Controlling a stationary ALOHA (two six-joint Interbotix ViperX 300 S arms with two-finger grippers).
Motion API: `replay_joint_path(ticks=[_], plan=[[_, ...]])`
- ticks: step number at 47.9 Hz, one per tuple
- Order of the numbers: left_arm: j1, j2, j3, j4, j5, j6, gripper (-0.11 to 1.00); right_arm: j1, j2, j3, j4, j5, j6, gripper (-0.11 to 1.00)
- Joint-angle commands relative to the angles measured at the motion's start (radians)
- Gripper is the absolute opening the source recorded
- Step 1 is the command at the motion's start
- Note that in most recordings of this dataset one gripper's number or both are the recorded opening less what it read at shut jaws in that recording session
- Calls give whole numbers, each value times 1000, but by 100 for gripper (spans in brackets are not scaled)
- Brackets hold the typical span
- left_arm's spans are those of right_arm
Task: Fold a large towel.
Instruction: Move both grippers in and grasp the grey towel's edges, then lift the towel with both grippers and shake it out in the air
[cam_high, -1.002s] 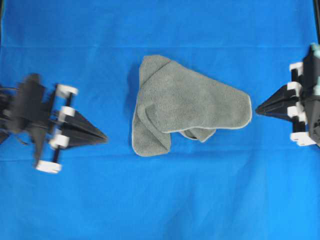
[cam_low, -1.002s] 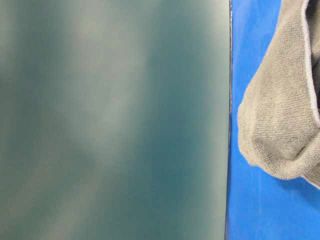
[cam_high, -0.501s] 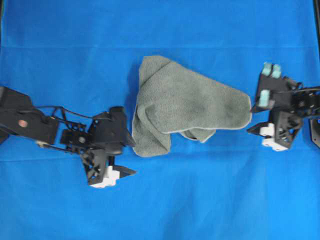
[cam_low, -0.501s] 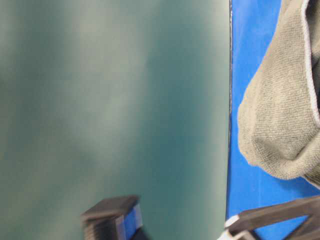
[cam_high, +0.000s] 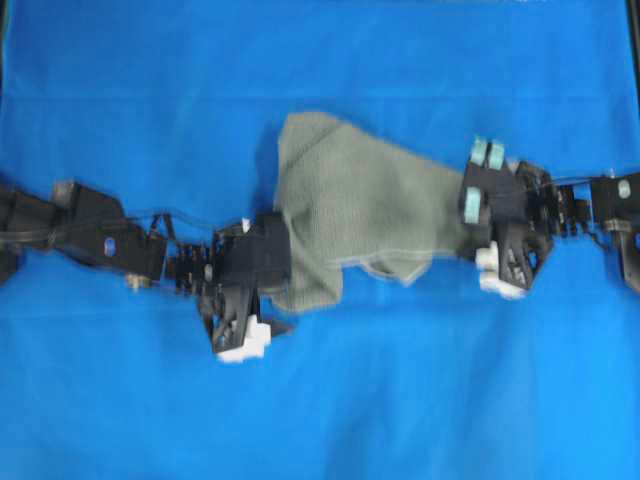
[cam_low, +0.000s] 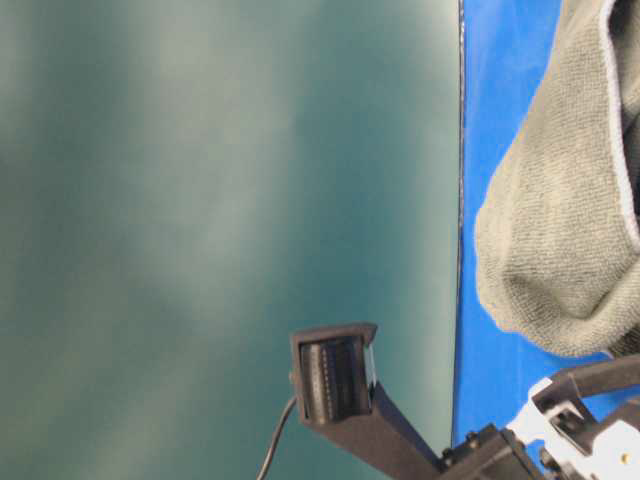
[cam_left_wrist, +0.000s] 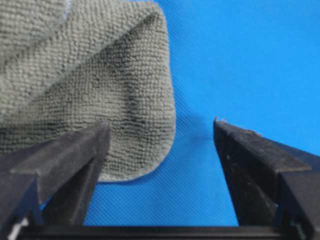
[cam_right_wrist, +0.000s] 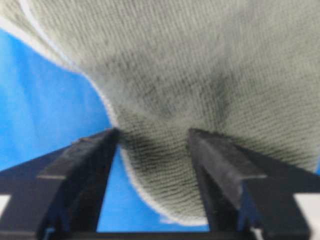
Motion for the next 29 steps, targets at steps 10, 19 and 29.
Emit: replay_joint_path(ticks=[10,19,29], plan=[[23,2,-37,6,163,9,33,-6,-9,-3,-3,5,3,15],[20,-97,-32,8,239,20,2,6,-98,-14,14,92,5,5],[20,-394,-11,8,341,15,2,67,-350,-58,26,249,5,5]])
